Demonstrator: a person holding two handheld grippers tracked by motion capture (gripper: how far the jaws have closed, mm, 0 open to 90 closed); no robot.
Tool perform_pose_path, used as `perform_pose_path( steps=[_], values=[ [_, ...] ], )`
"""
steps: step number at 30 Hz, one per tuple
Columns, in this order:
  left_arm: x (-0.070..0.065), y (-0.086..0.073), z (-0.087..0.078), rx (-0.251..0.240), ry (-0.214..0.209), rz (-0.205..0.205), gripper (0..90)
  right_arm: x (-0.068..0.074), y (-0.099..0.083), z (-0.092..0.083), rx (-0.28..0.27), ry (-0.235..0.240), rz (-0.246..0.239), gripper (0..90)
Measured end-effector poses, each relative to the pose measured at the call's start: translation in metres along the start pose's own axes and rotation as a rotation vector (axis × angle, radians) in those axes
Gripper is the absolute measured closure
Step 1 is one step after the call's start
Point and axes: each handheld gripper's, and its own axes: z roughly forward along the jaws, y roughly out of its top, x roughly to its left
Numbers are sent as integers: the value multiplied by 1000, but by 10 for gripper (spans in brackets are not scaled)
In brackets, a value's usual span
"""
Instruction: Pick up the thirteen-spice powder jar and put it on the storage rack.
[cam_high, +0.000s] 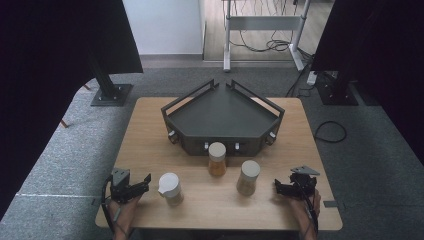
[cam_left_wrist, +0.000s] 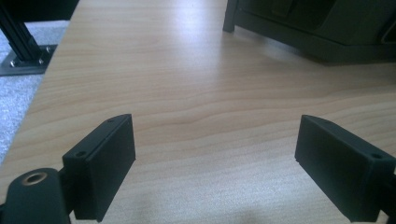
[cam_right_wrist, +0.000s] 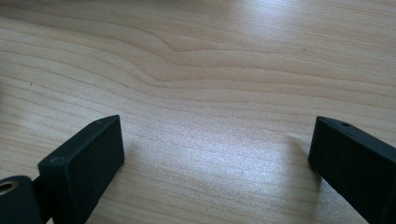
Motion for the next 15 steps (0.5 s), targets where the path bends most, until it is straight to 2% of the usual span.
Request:
perform_pose_path(
  steps=[10, 15],
  values=[
    [-2, -8, -11, -80, -4, 14, 121, 0, 0, 0, 0, 1, 0, 30],
    [-4, -11, -15, -116, -6, 37, 122, 0, 0, 0, 0, 1, 0, 30]
  ],
)
